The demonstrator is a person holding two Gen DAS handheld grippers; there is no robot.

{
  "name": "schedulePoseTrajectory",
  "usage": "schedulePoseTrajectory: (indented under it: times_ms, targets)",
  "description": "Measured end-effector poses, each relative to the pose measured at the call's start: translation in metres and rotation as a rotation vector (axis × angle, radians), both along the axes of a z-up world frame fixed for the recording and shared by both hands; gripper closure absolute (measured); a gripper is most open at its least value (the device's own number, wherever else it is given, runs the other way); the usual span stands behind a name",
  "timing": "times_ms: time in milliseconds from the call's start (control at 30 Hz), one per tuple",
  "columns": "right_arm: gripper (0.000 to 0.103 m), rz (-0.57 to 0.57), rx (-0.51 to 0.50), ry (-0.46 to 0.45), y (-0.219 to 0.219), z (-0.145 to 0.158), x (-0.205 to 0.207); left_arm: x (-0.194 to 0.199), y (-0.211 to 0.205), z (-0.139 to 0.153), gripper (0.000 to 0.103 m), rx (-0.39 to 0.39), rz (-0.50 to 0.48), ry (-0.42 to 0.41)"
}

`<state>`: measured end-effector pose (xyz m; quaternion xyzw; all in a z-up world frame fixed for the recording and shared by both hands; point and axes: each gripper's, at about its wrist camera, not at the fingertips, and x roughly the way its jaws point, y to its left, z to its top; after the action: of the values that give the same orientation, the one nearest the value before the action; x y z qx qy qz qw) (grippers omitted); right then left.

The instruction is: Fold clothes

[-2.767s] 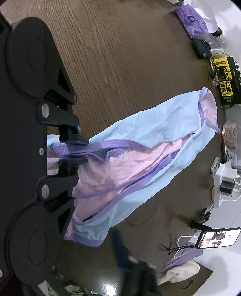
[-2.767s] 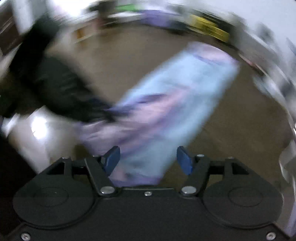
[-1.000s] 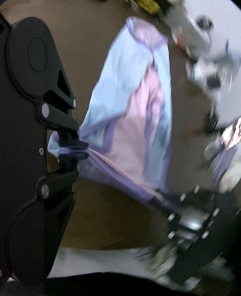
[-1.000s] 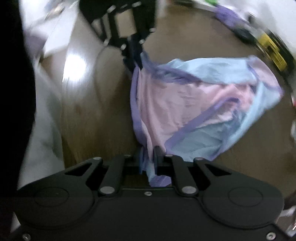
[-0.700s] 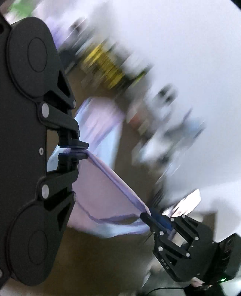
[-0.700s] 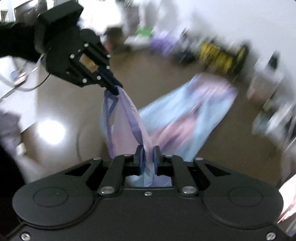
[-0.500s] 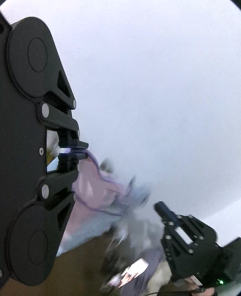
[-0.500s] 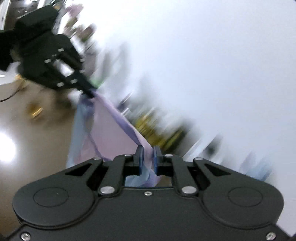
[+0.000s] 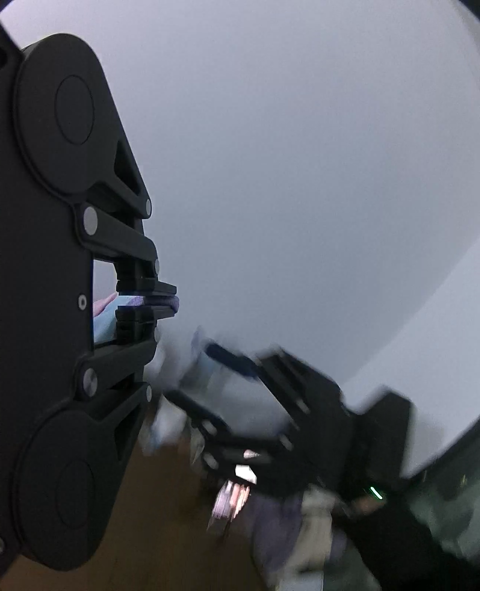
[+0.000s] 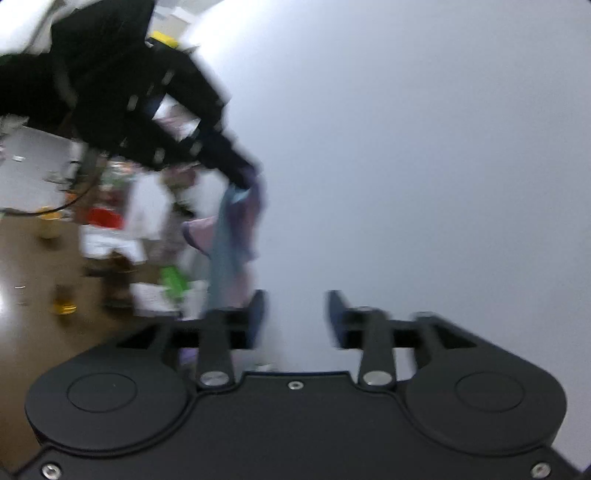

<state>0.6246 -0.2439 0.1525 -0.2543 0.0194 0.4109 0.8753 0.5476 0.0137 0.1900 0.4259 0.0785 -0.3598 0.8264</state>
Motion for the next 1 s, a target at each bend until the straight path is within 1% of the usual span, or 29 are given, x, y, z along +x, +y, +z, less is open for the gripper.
schedulePoseTrajectory:
  times_ms: [33, 67, 133, 167, 200, 233, 267, 300, 333, 367, 400, 500, 533, 600, 633, 700, 733, 800, 833, 867, 900, 933, 967, 1000]
  targets:
    - [0.043, 0.017, -0.009, 0.019, 0.004, -0.01, -0.005, -0.014, 0.005, -0.016, 0.099, -0.017, 0.0, 0.112]
    - [0.043, 0.047, -0.012, 0.062, 0.007, -0.028, -0.014, -0.026, 0.008, -0.038, 0.099, -0.047, 0.021, 0.212]
    - [0.043, 0.108, -0.019, 0.15, 0.014, -0.063, -0.03, -0.064, 0.02, -0.117, 0.099, -0.151, 0.129, 0.522]
    - [0.043, 0.149, -0.058, 0.201, 0.018, -0.082, -0.04, -0.084, 0.024, -0.158, 0.099, -0.187, 0.184, 0.648]
    - [0.043, 0.191, -0.098, 0.253, 0.023, -0.101, -0.049, -0.102, 0.025, -0.193, 0.099, -0.198, 0.234, 0.706]
    - [0.043, 0.233, -0.139, 0.305, 0.028, -0.12, -0.059, -0.116, 0.026, -0.218, 0.099, -0.222, 0.286, 0.745]
    - [0.043, 0.297, -0.206, 0.374, 0.036, -0.151, -0.076, -0.133, 0.029, -0.246, 0.099, -0.264, 0.362, 0.8]
    - [0.043, 0.325, -0.245, 0.396, 0.042, -0.161, -0.085, -0.152, 0.031, -0.274, 0.099, -0.322, 0.458, 0.849]
    - [0.043, 0.35, -0.282, 0.415, 0.048, -0.171, -0.093, -0.174, 0.034, -0.302, 0.099, -0.409, 0.588, 0.89]
    - [0.043, 0.375, -0.32, 0.435, 0.054, -0.181, -0.101, -0.192, 0.035, -0.32, 0.099, -0.479, 0.687, 0.915]
    - [0.043, 0.401, -0.358, 0.454, 0.06, -0.191, -0.109, -0.201, 0.034, -0.323, 0.099, -0.522, 0.734, 0.915]
    - [0.043, 0.576, -0.552, 0.436, 0.105, -0.225, -0.151, -0.229, 0.032, -0.331, 0.099, -0.65, 0.873, 0.911]
    - [0.043, 0.63, -0.59, 0.42, 0.12, -0.233, -0.159, -0.237, 0.031, -0.333, 0.099, -0.688, 0.914, 0.901]
    - [0.043, 0.736, -0.656, 0.399, 0.152, -0.25, -0.172, -0.249, 0.031, -0.33, 0.099, -0.741, 0.98, 0.856]
    - [0.043, 0.788, -0.684, 0.395, 0.169, -0.258, -0.176, -0.255, 0.036, -0.329, 0.099, -0.759, 1.01, 0.836]
    - [0.043, 0.874, -0.763, 0.361, 0.206, -0.278, -0.187, -0.274, 0.051, -0.323, 0.099, -0.777, 1.046, 0.811]
    - [0.043, 0.917, -0.803, 0.343, 0.224, -0.288, -0.192, -0.282, 0.051, -0.323, 0.099, -0.785, 1.076, 0.792]
    - [0.044, 0.941, -0.883, 0.328, 0.249, -0.308, -0.204, -0.293, 0.051, -0.323, 0.099, -0.798, 1.136, 0.757]
    - [0.063, 0.94, -0.896, 0.323, 0.253, -0.312, -0.205, -0.293, 0.051, -0.325, 0.099, -0.795, 1.167, 0.748]
    - [0.097, 0.934, -0.907, 0.335, 0.255, -0.318, -0.203, -0.294, 0.052, -0.327, 0.099, -0.793, 1.198, 0.739]
    - [0.099, 0.928, -0.918, 0.348, 0.257, -0.324, -0.2, -0.293, 0.054, -0.328, 0.099, -0.791, 1.224, 0.727]
    - [0.099, 0.923, -0.929, 0.36, 0.26, -0.331, -0.198, -0.292, 0.058, -0.325, 0.099, -0.791, 1.241, 0.712]
    - [0.1, 0.89, -0.857, 0.379, 0.253, -0.322, -0.19, -0.289, 0.062, -0.323, 0.099, -0.788, 1.252, 0.697]
    - [0.1, 0.834, -0.771, 0.408, 0.244, -0.31, -0.178, -0.283, 0.066, -0.321, 0.099, -0.78, 1.253, 0.683]
